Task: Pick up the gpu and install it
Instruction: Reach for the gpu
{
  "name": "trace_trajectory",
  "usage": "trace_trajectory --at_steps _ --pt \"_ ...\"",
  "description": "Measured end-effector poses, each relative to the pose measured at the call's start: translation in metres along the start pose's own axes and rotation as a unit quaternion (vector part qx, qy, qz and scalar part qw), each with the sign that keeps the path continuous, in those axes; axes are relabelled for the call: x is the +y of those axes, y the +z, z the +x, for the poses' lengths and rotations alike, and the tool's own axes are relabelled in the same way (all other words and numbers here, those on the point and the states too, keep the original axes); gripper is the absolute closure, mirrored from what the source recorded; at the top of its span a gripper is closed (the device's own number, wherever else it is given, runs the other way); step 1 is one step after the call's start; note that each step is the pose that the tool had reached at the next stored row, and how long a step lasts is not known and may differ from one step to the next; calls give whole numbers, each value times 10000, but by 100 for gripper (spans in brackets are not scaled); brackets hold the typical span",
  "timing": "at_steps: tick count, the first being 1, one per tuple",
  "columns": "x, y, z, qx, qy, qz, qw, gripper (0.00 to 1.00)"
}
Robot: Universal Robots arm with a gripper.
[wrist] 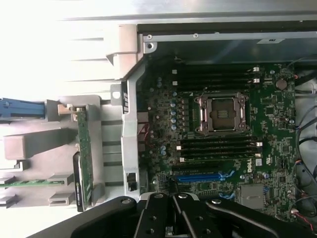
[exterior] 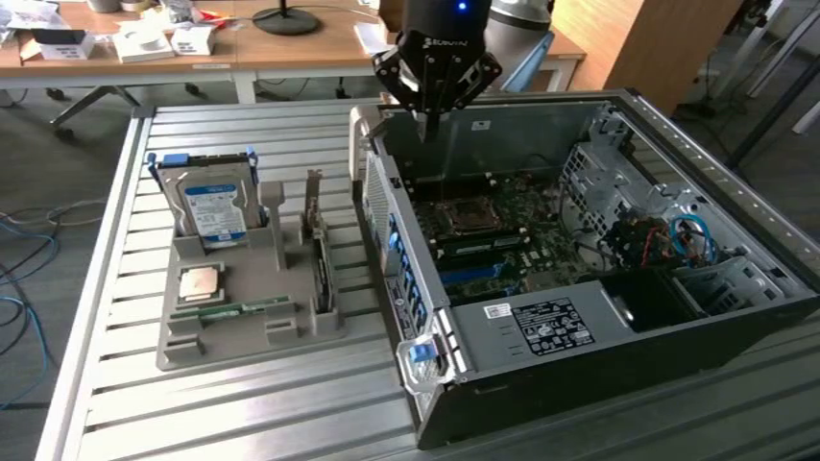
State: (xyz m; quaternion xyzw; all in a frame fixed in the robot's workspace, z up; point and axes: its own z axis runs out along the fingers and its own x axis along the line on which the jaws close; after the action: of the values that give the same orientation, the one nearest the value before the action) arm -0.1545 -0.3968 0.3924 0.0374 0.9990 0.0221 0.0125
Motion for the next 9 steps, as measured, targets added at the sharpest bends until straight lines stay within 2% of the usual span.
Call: trace_trajectory --at_steps 9 --pt "8 2 107 0 0 0 10000 89"
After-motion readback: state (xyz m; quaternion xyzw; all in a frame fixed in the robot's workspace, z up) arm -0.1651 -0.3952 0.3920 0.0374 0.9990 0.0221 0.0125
